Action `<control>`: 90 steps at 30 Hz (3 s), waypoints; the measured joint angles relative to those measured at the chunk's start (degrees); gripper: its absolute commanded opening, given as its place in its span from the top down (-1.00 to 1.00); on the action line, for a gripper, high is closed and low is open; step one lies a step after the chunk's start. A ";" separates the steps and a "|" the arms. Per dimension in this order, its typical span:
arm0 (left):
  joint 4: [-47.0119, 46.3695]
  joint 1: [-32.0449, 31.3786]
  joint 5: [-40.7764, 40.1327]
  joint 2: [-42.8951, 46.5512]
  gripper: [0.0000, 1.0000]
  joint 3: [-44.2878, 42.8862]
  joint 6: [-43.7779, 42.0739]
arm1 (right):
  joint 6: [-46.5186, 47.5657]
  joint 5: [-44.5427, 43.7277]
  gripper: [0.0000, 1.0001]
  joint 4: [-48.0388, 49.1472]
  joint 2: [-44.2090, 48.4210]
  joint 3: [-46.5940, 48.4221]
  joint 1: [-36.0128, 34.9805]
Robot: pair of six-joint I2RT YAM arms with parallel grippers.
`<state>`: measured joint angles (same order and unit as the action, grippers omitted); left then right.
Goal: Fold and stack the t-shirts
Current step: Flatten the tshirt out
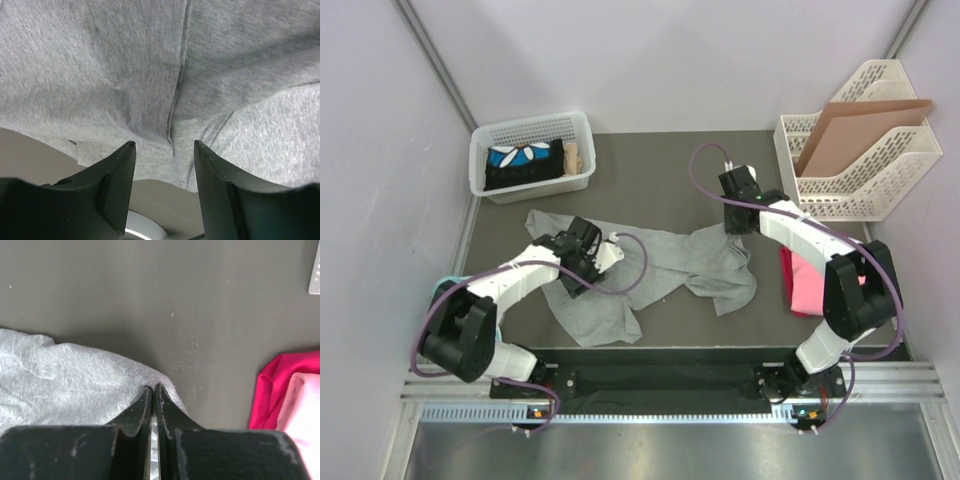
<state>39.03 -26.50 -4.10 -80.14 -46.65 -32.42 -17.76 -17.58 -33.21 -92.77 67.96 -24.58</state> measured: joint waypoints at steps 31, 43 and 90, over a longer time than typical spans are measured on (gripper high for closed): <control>-7.21 2.25 -9.20 -0.66 1.00 -1.09 -5.40 | 1.11 1.16 1.00 1.70 -0.33 1.29 1.09; -8.00 7.06 -12.87 -0.28 1.00 -10.10 -11.34 | 0.87 -6.54 -0.38 1.18 -11.34 8.11 3.34; -5.16 12.98 -17.42 -14.08 1.00 -36.59 -23.28 | 7.23 -12.57 -0.21 12.28 -14.78 1.92 -18.60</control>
<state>33.87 -13.52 -21.52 -94.21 -83.24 -55.70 -10.52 -30.15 -20.93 -107.55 69.89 -43.18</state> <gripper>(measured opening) 0.023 0.624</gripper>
